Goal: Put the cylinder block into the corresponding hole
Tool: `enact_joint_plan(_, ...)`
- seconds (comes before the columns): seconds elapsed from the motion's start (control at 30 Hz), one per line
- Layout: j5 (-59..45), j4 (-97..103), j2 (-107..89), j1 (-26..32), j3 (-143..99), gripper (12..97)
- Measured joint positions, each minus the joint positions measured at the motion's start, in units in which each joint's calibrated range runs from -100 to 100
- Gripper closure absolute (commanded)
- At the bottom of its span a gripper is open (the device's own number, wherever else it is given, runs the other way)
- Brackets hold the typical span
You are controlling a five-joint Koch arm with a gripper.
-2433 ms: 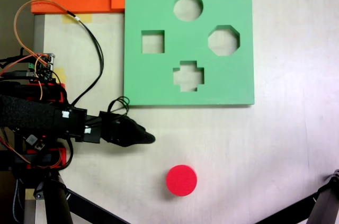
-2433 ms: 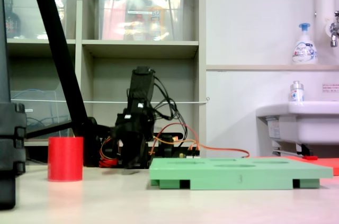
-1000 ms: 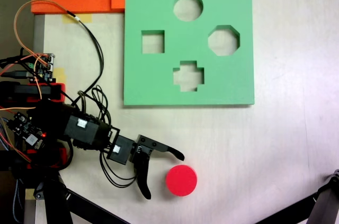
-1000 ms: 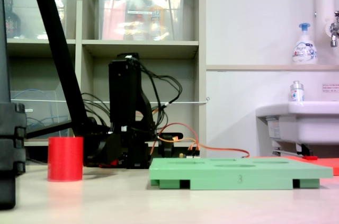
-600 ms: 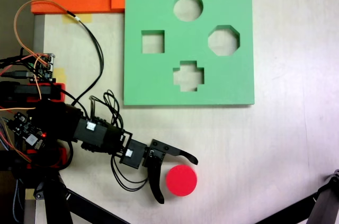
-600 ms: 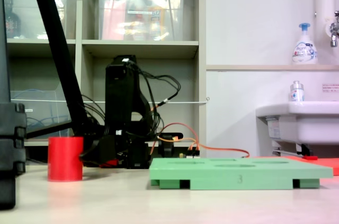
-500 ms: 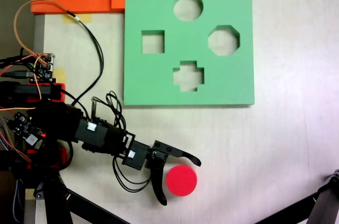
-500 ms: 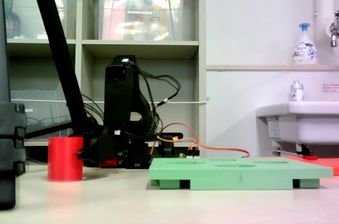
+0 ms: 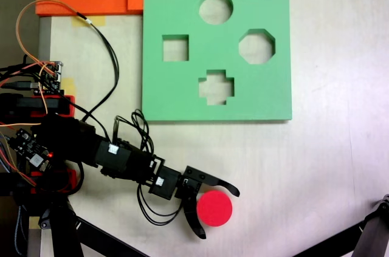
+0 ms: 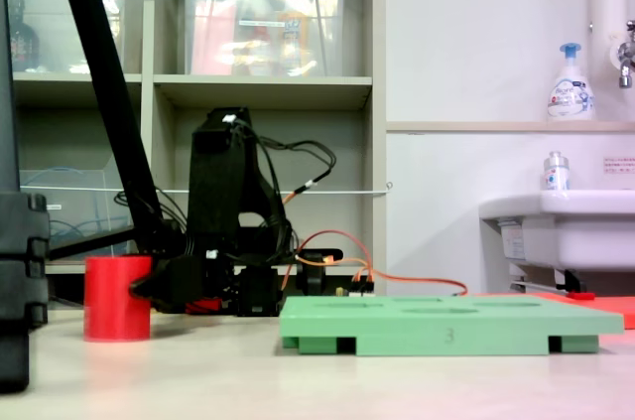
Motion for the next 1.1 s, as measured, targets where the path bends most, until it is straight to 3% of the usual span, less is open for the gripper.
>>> enact_joint_plan(0.37,0.0,0.1,0.0,0.3,0.0,81.1)
enact_joint_plan(0.73,0.0,0.0,-10.1,1.0,-2.5,81.2)
enact_joint_plan(0.93,0.0,-1.5,-37.2,4.0,-5.5,81.1)
enact_joint_plan(1.1,-0.1,-15.8,-59.6,9.5,-5.9,81.1)
